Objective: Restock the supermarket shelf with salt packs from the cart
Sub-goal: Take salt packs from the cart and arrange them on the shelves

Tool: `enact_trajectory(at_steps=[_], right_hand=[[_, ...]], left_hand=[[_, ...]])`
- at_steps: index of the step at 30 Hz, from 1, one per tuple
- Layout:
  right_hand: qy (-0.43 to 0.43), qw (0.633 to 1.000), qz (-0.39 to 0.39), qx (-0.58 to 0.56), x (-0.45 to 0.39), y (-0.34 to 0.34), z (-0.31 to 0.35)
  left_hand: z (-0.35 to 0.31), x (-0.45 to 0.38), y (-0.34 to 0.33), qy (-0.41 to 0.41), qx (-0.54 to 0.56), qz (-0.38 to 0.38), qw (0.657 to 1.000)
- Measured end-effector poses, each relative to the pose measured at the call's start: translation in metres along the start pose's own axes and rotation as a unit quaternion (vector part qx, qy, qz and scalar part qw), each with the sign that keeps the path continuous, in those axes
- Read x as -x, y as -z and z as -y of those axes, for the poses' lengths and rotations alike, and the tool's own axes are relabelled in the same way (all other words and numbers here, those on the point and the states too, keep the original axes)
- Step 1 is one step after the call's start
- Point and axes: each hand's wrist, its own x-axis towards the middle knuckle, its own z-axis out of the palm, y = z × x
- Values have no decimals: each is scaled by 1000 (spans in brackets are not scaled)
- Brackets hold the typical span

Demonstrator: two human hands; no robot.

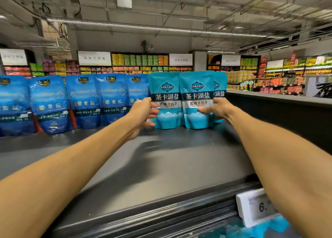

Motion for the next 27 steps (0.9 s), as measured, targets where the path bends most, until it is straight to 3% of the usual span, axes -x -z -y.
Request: enact_trajectory(at_steps=[3,11,16,20,27], right_hand=[[28,999,-21,5,2,2,-7],[-48,997,-15,65,21,6,-15],[-27,993,-33,109,56,17,1],[22,983,-83,161,114,27,24],[98,977,-160,96,294,34,45]], left_hand=[[-3,0,0,3,7,-2,1000],[-3,6,-2,5,4,3,1000],[-7,16,-1,-7,-4,1,1000],[-13,37,-5,-34,-7,12,999],[-31,132,-29,-70,68,107,989]])
